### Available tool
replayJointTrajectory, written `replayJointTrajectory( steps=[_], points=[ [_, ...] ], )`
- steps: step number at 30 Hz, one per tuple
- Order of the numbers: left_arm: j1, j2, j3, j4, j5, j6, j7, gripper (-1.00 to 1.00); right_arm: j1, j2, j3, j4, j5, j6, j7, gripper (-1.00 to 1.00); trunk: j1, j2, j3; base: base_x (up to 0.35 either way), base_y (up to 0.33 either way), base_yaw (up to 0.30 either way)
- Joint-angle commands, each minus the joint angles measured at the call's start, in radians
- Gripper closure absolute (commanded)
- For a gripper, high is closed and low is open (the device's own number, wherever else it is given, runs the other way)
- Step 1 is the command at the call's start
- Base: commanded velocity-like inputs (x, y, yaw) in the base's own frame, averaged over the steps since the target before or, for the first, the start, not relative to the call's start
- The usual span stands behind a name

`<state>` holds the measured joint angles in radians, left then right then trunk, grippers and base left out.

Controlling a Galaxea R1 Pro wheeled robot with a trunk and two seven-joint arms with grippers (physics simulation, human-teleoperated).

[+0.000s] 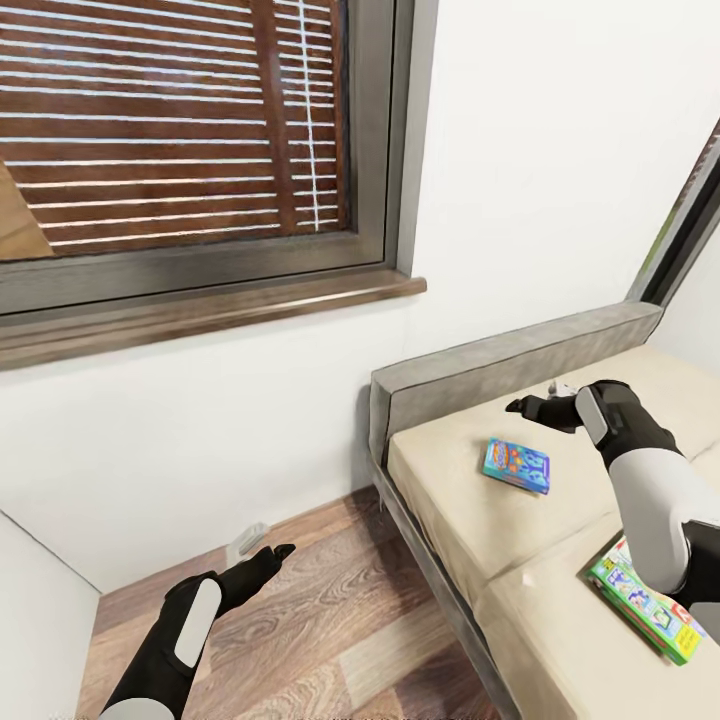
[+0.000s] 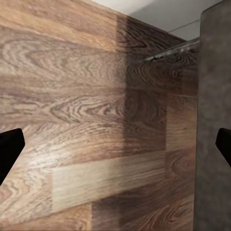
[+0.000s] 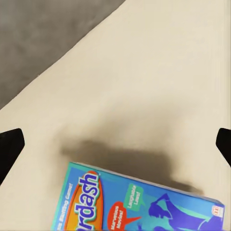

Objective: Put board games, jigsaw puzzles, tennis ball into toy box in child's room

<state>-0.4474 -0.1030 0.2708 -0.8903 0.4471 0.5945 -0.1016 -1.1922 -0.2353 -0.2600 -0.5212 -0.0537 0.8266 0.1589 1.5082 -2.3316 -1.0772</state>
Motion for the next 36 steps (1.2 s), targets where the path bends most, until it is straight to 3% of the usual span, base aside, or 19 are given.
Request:
replayJointTrajectory(
  steps=[1, 36],
  points=[
    [-0.001, -0.001, 0.005, -0.001, 0.001, 0.007, -0.004, -1.00, -0.001, 0.000, -0.003, -0.001, -0.005, 0.005, -0.001, -1.00, 0.000, 0.000, -0.003, 0.000, 0.000, 0.000],
    [-0.001, -0.001, 0.005, -0.001, 0.000, 0.007, -0.005, -1.00, 0.006, -0.022, -0.002, 0.004, -0.005, 0.000, 0.000, -1.00, 0.000, 0.000, -0.060, 0.000, 0.000, 0.000]
  ],
)
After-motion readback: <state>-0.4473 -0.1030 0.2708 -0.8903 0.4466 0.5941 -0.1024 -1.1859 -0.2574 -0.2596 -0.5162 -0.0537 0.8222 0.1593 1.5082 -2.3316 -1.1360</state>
